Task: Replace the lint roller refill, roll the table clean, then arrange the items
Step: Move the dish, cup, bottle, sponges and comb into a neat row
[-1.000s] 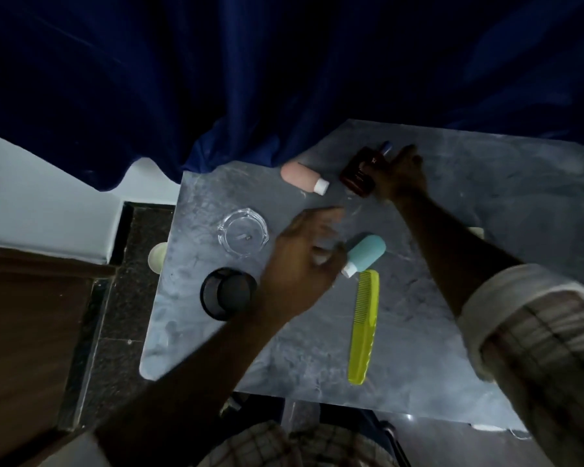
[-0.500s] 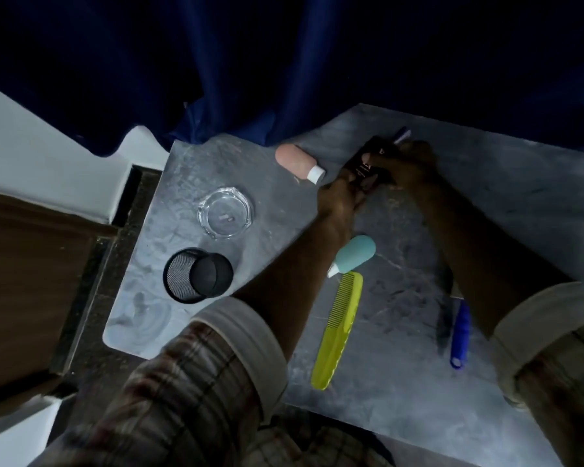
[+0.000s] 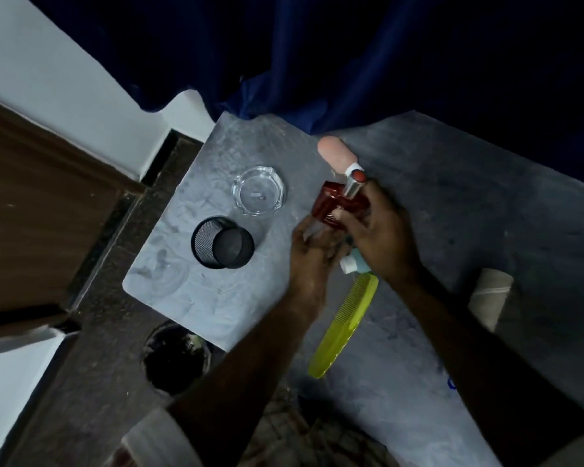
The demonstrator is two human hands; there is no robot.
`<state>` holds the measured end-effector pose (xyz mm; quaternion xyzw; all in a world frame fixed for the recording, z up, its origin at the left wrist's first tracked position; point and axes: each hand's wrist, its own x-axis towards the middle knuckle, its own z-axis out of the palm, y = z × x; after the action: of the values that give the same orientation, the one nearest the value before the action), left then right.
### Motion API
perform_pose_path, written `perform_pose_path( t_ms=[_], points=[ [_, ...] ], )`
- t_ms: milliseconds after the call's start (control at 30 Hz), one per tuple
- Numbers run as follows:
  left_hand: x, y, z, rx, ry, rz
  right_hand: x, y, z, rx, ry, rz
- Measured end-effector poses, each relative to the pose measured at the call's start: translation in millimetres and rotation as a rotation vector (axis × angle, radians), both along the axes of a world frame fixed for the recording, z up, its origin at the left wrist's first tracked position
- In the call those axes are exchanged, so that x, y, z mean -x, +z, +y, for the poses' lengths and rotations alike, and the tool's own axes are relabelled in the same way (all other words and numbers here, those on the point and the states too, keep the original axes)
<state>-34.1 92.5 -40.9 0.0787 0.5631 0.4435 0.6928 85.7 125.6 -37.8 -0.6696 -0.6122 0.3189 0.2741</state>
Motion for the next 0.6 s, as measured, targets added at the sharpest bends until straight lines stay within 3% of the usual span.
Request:
perform_pose_path(
  t_ms=[267, 600],
  points=[
    [32, -12, 3, -0.023, -0.008, 0.072, 44, -21, 3, -0.124, 0.085, -0.17],
    [34, -20, 8, -0.098, -0.14, 0.156, 46, -36, 4, -0.236, 0.039, -0.271]
  ],
)
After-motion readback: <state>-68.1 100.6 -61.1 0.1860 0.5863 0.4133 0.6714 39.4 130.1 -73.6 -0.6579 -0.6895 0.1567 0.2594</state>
